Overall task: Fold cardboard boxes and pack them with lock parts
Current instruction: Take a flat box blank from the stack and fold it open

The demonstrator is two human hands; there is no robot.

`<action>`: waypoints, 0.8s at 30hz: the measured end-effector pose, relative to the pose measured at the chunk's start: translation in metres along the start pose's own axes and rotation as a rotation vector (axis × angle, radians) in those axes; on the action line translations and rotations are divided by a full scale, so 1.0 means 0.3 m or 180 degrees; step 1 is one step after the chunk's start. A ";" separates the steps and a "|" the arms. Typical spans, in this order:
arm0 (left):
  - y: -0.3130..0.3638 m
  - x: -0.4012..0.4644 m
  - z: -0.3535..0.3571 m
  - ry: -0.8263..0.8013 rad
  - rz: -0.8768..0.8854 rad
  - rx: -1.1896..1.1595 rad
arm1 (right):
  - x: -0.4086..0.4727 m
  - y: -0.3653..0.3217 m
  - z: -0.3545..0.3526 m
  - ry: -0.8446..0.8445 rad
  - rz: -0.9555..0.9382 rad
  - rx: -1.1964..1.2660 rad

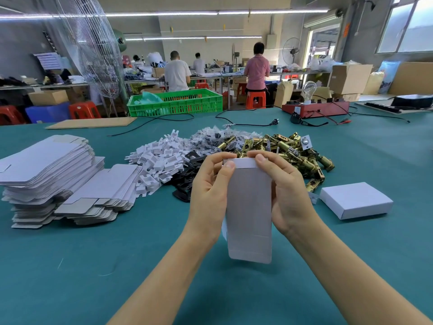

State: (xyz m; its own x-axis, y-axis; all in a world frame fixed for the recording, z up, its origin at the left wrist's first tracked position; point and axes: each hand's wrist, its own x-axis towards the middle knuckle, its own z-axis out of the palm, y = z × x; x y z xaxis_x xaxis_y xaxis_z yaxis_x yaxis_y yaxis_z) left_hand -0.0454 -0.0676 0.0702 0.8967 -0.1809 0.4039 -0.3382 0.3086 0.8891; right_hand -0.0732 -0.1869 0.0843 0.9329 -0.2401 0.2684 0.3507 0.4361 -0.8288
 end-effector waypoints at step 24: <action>0.042 0.018 -0.017 -0.0010 -0.0285 -0.0048 | -0.005 0.029 -0.002 0.0202 -0.0795 -0.0936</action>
State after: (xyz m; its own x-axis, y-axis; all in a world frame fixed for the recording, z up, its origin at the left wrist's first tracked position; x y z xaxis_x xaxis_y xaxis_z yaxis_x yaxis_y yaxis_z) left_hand -0.0434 -0.0600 0.0824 0.9223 -0.2112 0.3237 -0.2524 0.3052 0.9182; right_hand -0.0717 -0.1832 0.0765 0.8115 -0.3647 0.4565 0.5194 0.0925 -0.8495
